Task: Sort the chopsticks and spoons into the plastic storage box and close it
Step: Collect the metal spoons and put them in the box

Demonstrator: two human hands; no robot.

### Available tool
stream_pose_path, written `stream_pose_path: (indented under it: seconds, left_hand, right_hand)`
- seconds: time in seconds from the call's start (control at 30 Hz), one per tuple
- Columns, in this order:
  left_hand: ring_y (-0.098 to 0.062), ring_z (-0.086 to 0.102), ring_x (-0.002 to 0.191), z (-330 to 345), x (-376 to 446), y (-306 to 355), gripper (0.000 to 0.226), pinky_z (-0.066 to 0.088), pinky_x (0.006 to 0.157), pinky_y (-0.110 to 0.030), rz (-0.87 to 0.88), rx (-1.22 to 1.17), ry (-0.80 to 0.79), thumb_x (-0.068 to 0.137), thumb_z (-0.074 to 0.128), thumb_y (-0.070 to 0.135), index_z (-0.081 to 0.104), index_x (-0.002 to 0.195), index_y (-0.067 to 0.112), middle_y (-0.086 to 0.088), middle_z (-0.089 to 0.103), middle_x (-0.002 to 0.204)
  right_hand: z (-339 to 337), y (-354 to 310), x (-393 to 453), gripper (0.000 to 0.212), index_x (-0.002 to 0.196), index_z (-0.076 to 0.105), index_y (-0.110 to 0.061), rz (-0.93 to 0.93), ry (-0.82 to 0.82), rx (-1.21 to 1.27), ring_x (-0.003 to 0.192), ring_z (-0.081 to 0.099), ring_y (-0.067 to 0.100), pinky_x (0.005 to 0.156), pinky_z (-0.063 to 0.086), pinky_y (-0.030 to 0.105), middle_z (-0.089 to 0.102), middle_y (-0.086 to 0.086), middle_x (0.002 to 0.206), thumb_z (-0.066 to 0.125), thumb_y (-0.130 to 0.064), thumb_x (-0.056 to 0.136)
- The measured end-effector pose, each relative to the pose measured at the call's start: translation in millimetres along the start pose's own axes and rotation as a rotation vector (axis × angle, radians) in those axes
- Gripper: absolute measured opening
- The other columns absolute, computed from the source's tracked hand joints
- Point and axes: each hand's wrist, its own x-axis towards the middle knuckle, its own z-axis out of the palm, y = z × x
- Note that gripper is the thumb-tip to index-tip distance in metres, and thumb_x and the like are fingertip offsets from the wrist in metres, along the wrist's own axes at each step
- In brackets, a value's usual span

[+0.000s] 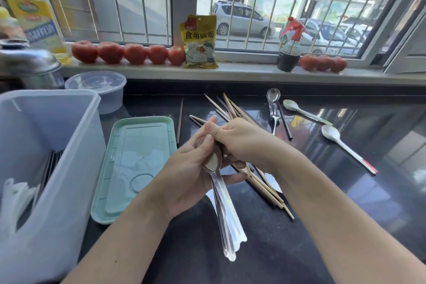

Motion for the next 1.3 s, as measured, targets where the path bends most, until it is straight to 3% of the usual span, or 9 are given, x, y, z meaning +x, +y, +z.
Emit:
stream_pose_path:
  seconds: [0.17, 0.27, 0.33, 0.43, 0.53, 0.7, 0.8, 1.17, 1.3]
  left_hand:
    - [-0.035, 0.074, 0.096, -2.7, 6.1, -5.4, 0.034, 0.062, 0.075, -0.044, 0.031, 0.02, 0.145, 0.111, 0.035, 0.015, 0.062, 0.131, 0.009, -0.02, 0.073, 0.109]
    - [-0.028, 0.074, 0.074, -14.1, 15.0, -6.9, 0.028, 0.059, 0.059, -0.033, 0.128, -0.043, 0.474, 0.112, 0.033, 0.014, 0.059, 0.114, 0.002, -0.022, 0.072, 0.098]
    - [-0.017, 0.055, 0.051, -25.4, 18.9, -5.2, 0.022, 0.048, 0.045, -0.026, 0.195, -0.078, 0.609, 0.111, 0.037, 0.012, 0.057, 0.103, 0.006, -0.011, 0.059, 0.078]
    - [-0.012, 0.034, 0.044, -34.0, 21.0, -0.8, 0.014, 0.033, 0.037, -0.022, 0.24, -0.071, 0.683, 0.107, 0.046, 0.012, 0.054, 0.095, 0.014, -0.003, 0.05, 0.067]
    - [-0.012, 0.029, 0.046, -32.1, 20.7, 0.7, 0.009, 0.027, 0.037, -0.021, 0.249, -0.014, 0.701, 0.104, 0.051, 0.015, 0.054, 0.095, 0.017, -0.001, 0.053, 0.068]
    - [-0.013, 0.033, 0.046, -31.9, 24.4, -0.6, 0.021, 0.027, 0.037, -0.022, 0.224, 0.022, 0.722, 0.106, 0.052, 0.025, 0.057, 0.089, 0.014, -0.002, 0.053, 0.07]
    - [-0.013, 0.035, 0.048, -33.8, 24.4, 2.3, 0.022, 0.028, 0.039, -0.022, 0.212, 0.025, 0.707, 0.106, 0.053, 0.025, 0.057, 0.088, 0.013, -0.002, 0.054, 0.071]
    - [-0.015, 0.039, 0.05, -34.4, 21.6, 1.6, 0.023, 0.029, 0.04, -0.024, 0.173, 0.063, 0.681, 0.106, 0.054, 0.024, 0.059, 0.088, 0.012, -0.003, 0.054, 0.069]
    - [-0.013, 0.039, 0.049, -33.9, 21.0, 4.0, 0.023, 0.027, 0.04, -0.023, 0.166, 0.007, 0.626, 0.106, 0.054, 0.028, 0.057, 0.091, 0.011, -0.002, 0.053, 0.068]
  right_hand:
    - [-3.3, 6.4, 6.3, 0.046, 0.08, 0.067, -0.012, 0.036, -0.029, 0.093, 0.045, 0.045, 0.015, 0.045, 0.042, 0.028, 0.056, 0.002, 0.059, 0.046, -0.045, 0.105]
    - [-39.1, 27.8, 36.3, 0.032, 0.097, 0.068, -0.01, 0.004, 0.278, 0.036, 0.049, 0.056, 0.018, 0.052, 0.051, 0.033, 0.071, 0.006, 0.073, 0.049, -0.035, 0.105]
    - [-72.4, 57.1, 68.9, 0.026, 0.093, 0.071, -0.011, 0.052, 0.562, -0.235, 0.07, 0.067, 0.027, 0.068, 0.055, 0.039, 0.072, 0.009, 0.083, 0.051, -0.026, 0.1]
    - [-116.9, 103.2, 106.7, 0.024, 0.102, 0.073, -0.012, 0.243, 0.666, -0.555, 0.094, 0.064, 0.035, 0.075, 0.044, 0.031, 0.069, 0.015, 0.1, 0.052, -0.015, 0.092]
    - [-142.7, 131.2, 137.8, 0.03, 0.105, 0.073, -0.01, 0.329, 0.659, -0.66, 0.102, 0.064, 0.037, 0.079, 0.047, 0.033, 0.07, 0.017, 0.11, 0.053, -0.02, 0.086]
    - [-137.0, 130.7, 168.0, 0.038, 0.119, 0.063, -0.007, 0.419, 0.662, -0.69, 0.116, 0.058, 0.04, 0.095, 0.047, 0.042, 0.064, 0.019, 0.123, 0.058, -0.037, 0.097]
    - [-136.1, 127.6, 180.1, 0.041, 0.129, 0.058, -0.005, 0.521, 0.67, -0.681, 0.123, 0.055, 0.04, 0.1, 0.045, 0.043, 0.059, 0.019, 0.132, 0.067, -0.021, 0.092]
    - [-129.4, 110.6, 165.0, 0.028, 0.112, 0.059, -0.005, 0.533, 0.51, -0.705, 0.095, 0.063, 0.033, 0.069, 0.045, 0.032, 0.064, 0.014, 0.103, 0.066, -0.016, 0.087]
    - [-115.5, 85.5, 146.4, 0.016, 0.097, 0.073, -0.011, 0.238, 0.603, -0.464, 0.081, 0.064, 0.024, 0.067, 0.046, 0.03, 0.073, 0.009, 0.091, 0.063, -0.024, 0.093]
